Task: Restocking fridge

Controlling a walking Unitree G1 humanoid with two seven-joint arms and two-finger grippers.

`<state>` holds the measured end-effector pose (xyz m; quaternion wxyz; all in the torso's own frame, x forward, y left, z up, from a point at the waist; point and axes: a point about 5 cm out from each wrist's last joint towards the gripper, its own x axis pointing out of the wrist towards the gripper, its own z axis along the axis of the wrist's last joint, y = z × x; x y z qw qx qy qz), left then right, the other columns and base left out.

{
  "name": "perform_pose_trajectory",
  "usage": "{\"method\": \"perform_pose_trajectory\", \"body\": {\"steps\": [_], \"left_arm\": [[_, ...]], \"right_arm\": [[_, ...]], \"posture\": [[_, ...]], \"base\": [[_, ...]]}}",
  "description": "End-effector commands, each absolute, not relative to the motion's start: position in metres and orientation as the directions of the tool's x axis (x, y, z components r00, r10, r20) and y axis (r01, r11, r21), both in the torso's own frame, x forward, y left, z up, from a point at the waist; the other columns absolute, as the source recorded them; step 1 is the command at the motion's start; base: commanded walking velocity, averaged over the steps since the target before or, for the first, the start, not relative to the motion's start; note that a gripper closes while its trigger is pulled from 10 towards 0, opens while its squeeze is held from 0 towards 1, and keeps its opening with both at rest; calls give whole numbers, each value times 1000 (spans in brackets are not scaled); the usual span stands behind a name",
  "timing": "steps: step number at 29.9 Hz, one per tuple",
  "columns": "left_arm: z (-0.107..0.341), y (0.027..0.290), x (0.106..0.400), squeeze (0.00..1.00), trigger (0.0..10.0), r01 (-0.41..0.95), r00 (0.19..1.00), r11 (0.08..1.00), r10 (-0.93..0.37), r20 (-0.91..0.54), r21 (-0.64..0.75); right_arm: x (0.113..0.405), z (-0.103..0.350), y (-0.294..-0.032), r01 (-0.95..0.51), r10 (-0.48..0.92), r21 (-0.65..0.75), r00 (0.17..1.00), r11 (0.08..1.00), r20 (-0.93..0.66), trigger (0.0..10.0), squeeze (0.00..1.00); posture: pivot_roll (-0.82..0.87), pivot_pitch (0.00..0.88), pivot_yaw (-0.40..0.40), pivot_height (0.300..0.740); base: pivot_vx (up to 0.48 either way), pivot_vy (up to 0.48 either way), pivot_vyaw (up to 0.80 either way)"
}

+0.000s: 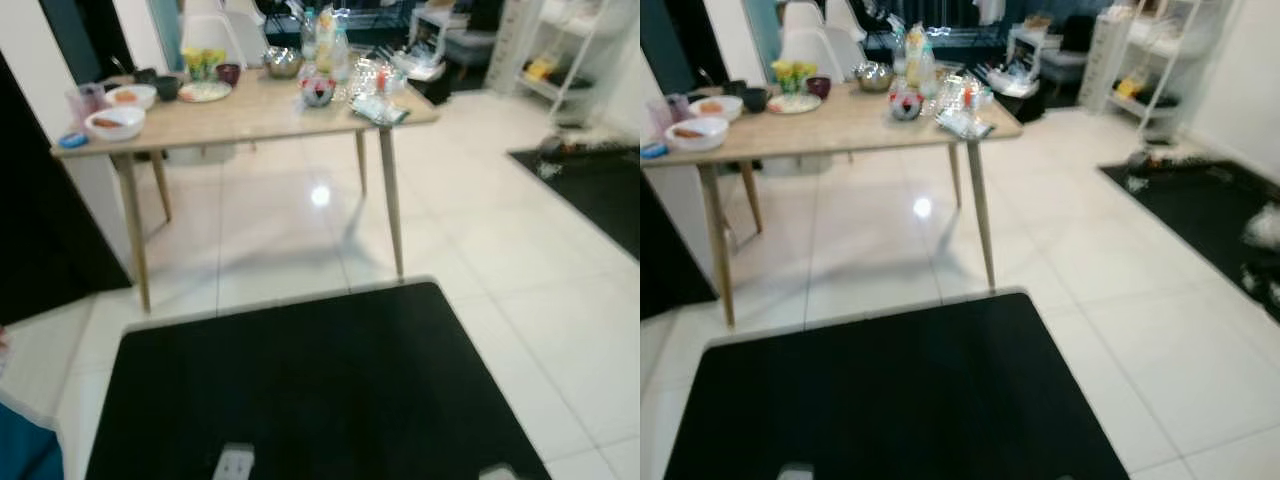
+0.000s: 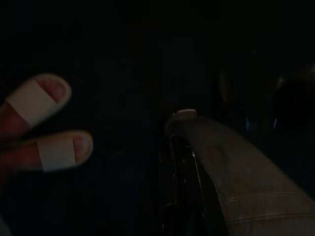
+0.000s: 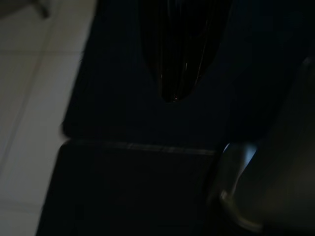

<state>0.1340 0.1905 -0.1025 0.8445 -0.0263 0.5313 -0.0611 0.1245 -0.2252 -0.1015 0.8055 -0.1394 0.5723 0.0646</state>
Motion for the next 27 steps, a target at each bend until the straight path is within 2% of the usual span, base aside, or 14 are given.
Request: {"method": "perform_pose_trajectory", "body": {"steps": [1,27], "left_arm": [[-105,189,128,0,10000,75,411,991,-129,-902,-108],[-105,190,126,0,10000,65,404,991,-134,-905,-118]], "right_arm": [[127,-101,-225,-266,-59,-159,349,951,-935,10000,0],[126,-101,-226,-301,-74,-182,338,936,-938,10000,0]], "posture": [[17,0,-22,740],[27,0,-33,740]], "base": [[480,0,0],[480,0,0]]}}
